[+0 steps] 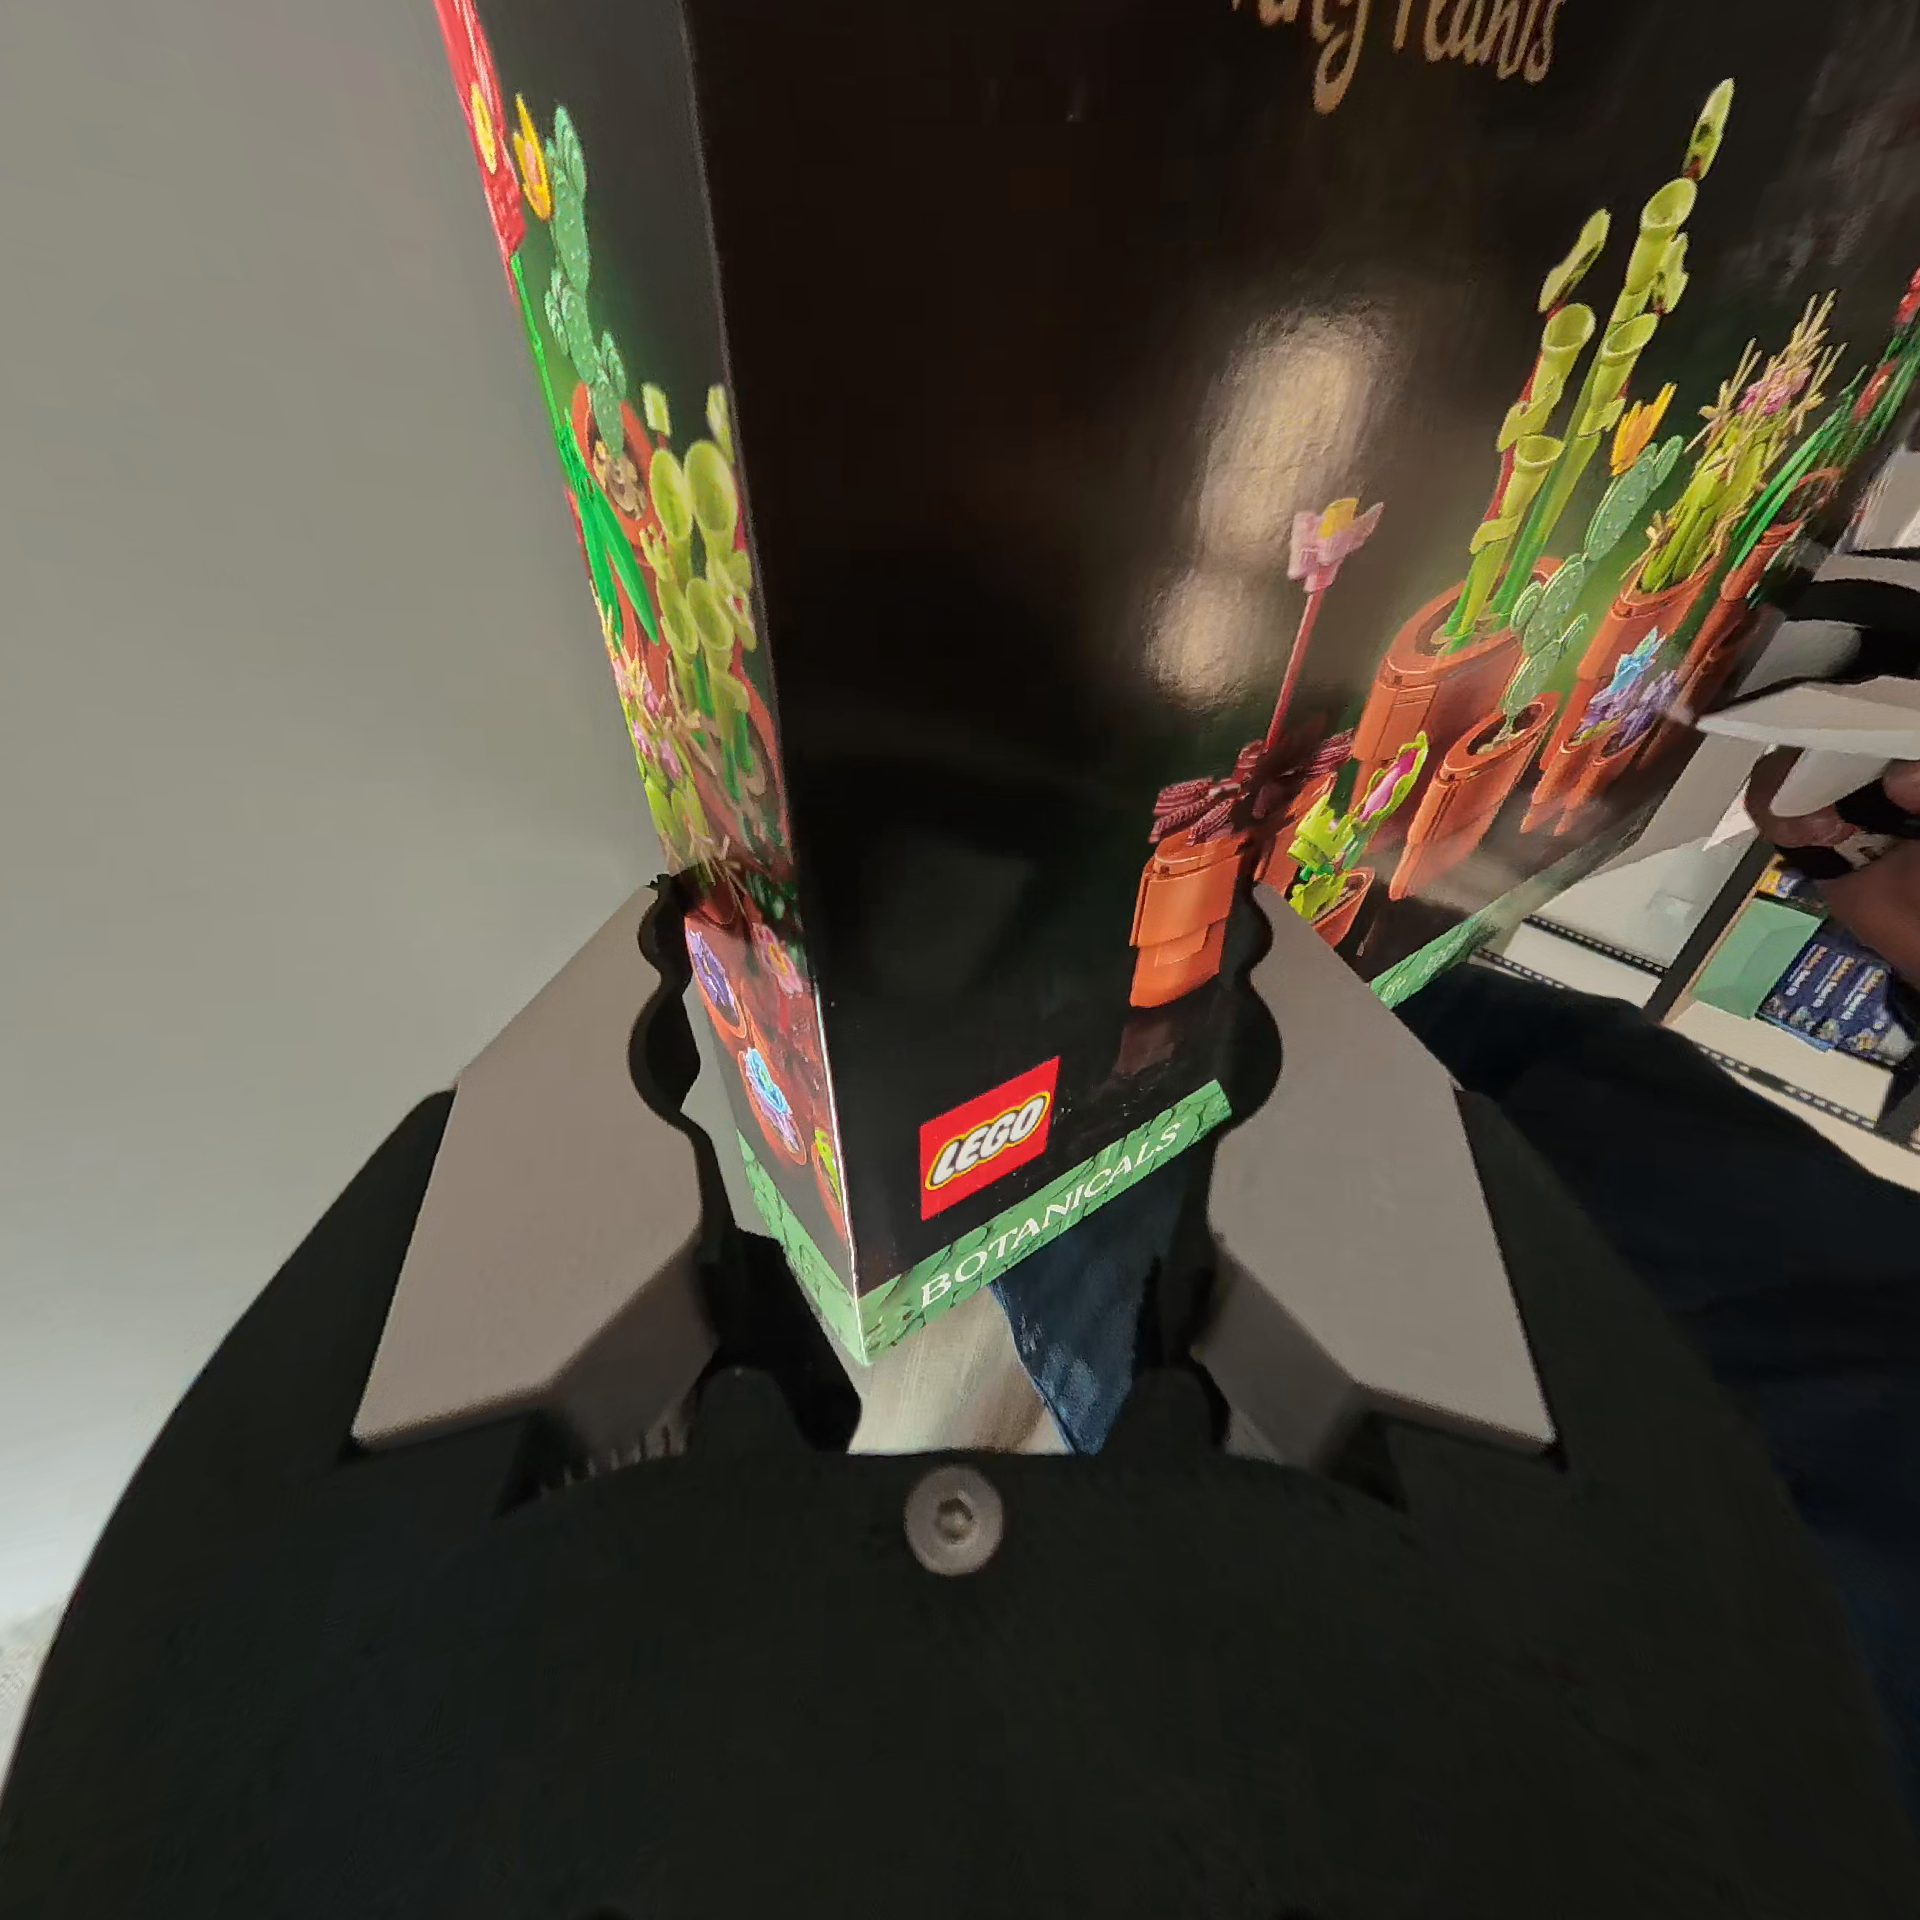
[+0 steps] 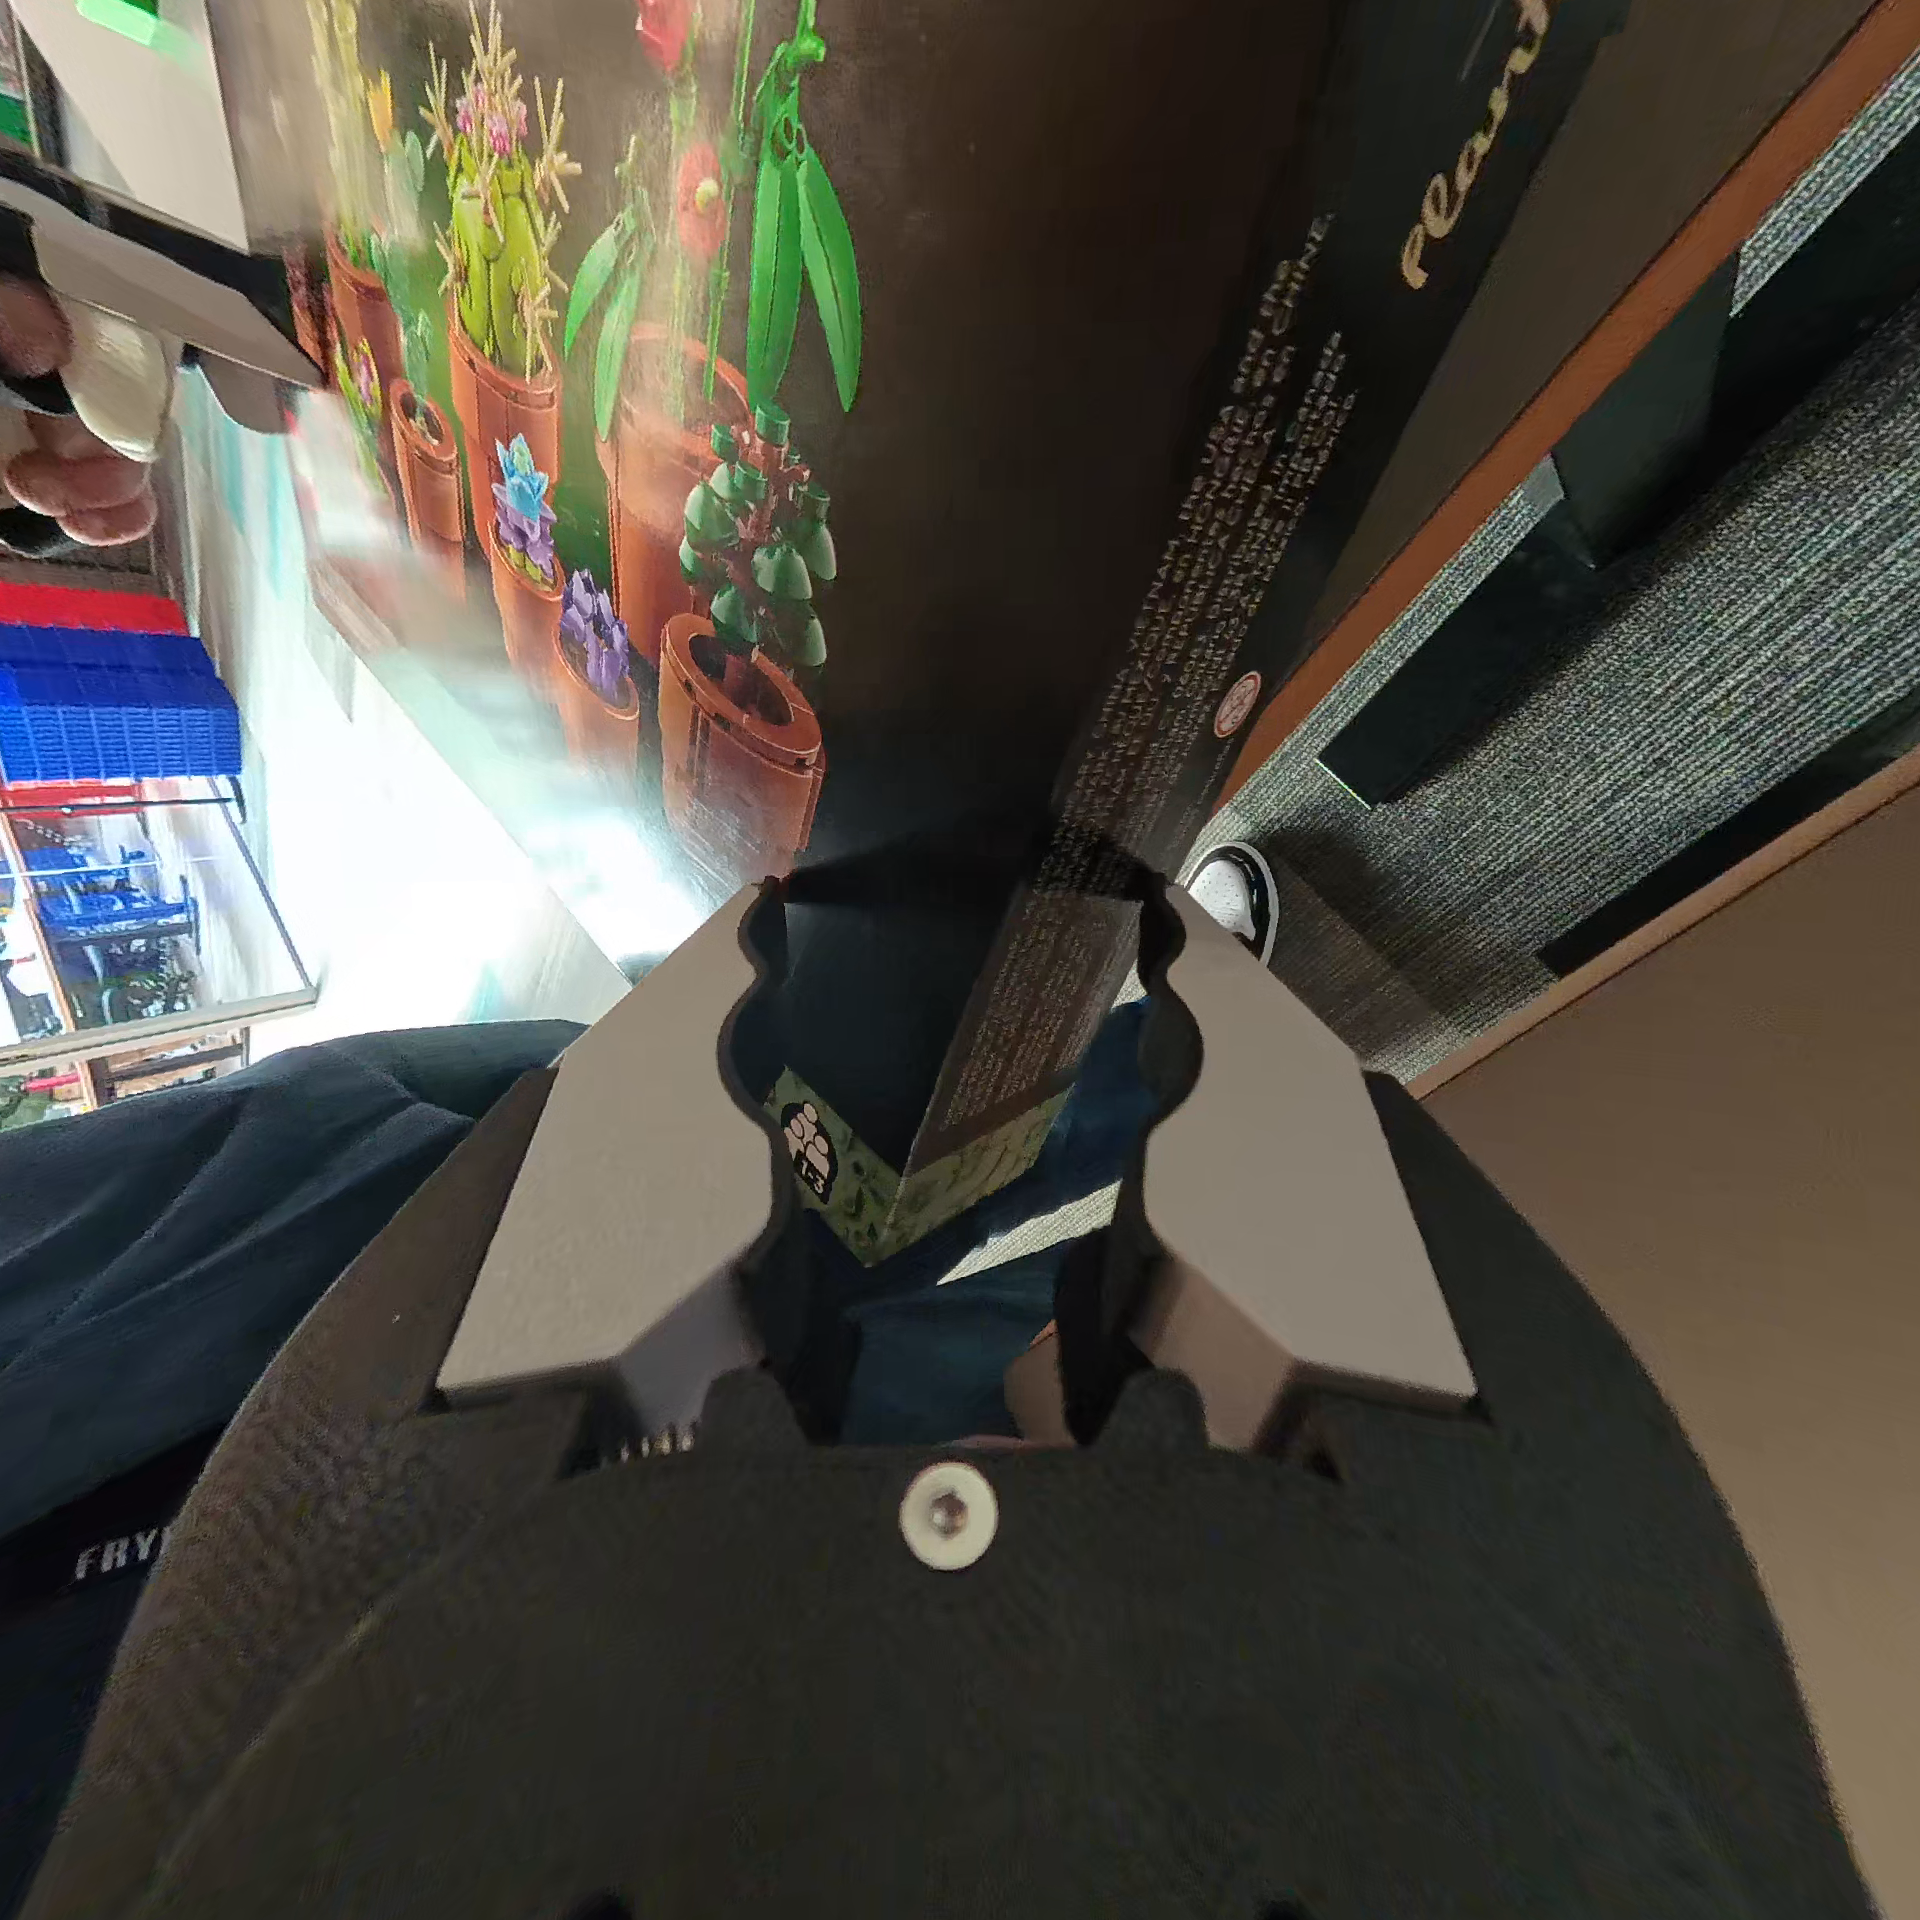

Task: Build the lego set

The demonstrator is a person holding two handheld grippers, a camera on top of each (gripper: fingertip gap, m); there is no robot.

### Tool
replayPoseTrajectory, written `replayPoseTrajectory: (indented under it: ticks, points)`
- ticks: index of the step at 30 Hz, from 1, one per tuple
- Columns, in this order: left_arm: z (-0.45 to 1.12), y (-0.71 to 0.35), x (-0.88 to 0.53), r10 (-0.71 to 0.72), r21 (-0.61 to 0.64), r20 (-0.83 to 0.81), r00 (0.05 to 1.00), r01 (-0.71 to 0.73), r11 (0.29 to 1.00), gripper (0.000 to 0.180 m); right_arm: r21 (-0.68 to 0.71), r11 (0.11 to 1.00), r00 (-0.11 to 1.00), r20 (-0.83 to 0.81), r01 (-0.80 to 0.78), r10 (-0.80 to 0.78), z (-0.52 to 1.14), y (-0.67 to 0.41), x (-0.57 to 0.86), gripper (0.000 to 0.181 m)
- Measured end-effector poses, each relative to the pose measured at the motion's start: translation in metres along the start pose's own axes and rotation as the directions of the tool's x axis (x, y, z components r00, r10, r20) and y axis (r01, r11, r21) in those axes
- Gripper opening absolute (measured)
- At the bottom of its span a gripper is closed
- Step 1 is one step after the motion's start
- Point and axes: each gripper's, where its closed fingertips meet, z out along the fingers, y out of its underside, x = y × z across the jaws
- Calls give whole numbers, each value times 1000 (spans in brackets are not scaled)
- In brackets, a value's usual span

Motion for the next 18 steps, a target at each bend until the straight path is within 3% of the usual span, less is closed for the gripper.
replayPoseTrajectory:
  ticks: [5,8,12,18]
  points:
    - [8,48,-2,-58,-33,-23,998,58,998,99,-42,999,1000,9,2,-2,5,16,0,68]
    - [10,72,3,-95,-9,-58,994,94,995,96,-86,996,1000,5,16,-15,13,25,4,79]
    - [18,126,7,-117,-48,-74,990,114,992,89,-141,987,997,53,71,-64,13,21,6,72]
    - [23,174,25,-313,34,-354,881,346,938,87,-166,976,989,72,140,-129,17,2,7,68]
